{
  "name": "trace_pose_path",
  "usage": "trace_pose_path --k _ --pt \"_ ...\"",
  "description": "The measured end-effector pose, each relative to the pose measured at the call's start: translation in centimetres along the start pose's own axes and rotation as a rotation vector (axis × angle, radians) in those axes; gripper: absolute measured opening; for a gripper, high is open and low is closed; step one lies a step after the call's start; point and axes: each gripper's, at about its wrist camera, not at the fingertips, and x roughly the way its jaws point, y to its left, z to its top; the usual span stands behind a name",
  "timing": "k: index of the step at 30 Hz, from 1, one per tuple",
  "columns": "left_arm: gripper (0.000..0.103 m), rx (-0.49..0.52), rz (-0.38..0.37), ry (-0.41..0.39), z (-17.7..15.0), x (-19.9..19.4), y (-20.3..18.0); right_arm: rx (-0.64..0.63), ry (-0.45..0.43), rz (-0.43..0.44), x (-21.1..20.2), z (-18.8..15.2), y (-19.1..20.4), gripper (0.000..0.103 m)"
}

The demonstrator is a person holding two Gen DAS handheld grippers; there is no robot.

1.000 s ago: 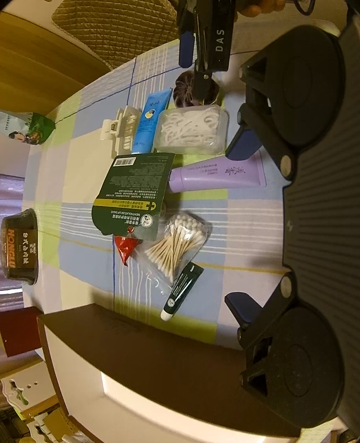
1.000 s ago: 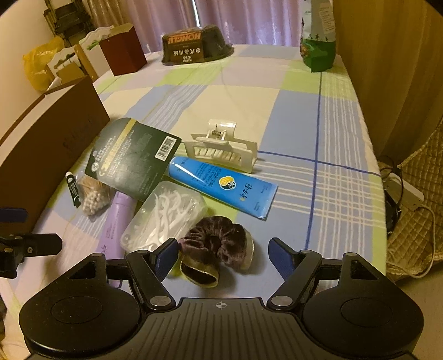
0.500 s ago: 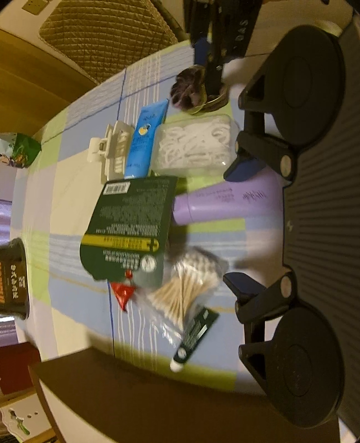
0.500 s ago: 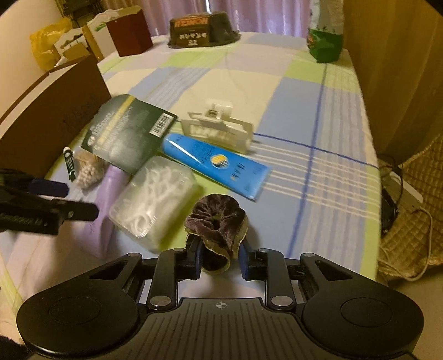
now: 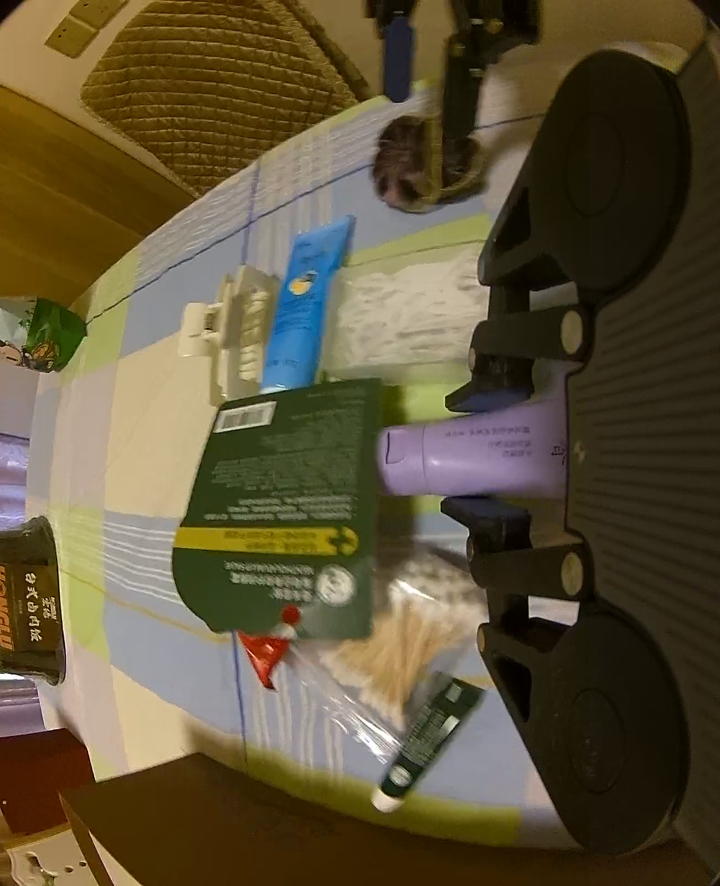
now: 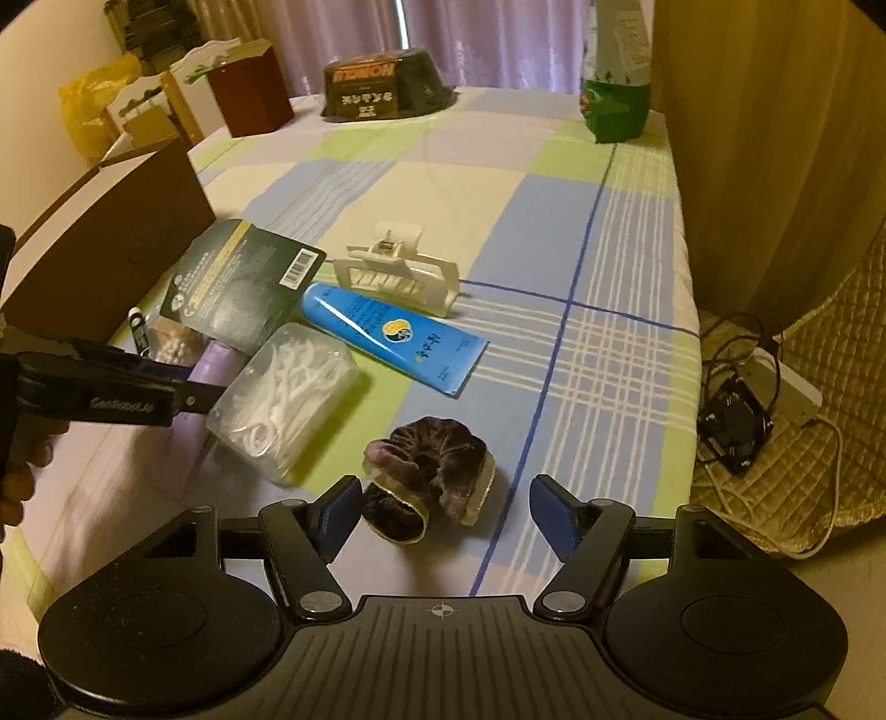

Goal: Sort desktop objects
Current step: 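Grasp the lilac tube with the left tool while the right tool grasps the brown scrunchie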

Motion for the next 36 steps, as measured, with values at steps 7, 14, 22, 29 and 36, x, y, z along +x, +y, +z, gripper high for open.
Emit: trace_pose_path --k 7,14,22,29,36 --pt "0.029 -0.035 0.034 0.053 -3.1 -2.4 0.9 -0.045 -0.007 0.029 1.2 0.2 0.6 0.070" --pt "0.027 -0.026 0.066 0.024 -2.6 -1.8 0.5 -0.081 0.008 0.032 2.3 -0.2 0.7 0.070" --pt "0.026 -0.058 0.061 0.035 -4.1 -3.1 0.6 -0.119 0.028 0.036 3.2 -0.7 0.8 0.030" --pt "0.025 -0.070 0.044 -0.040 -4.5 -7.6 0.1 -0.130 0.006 0.061 0.8 -0.5 1.5 0.029" --pt "0.025 -0.054 0.020 -0.170 -3.5 -12.7 0.2 -0.158 -0.072 0.069 -1.4 1.1 4.0 0.029"
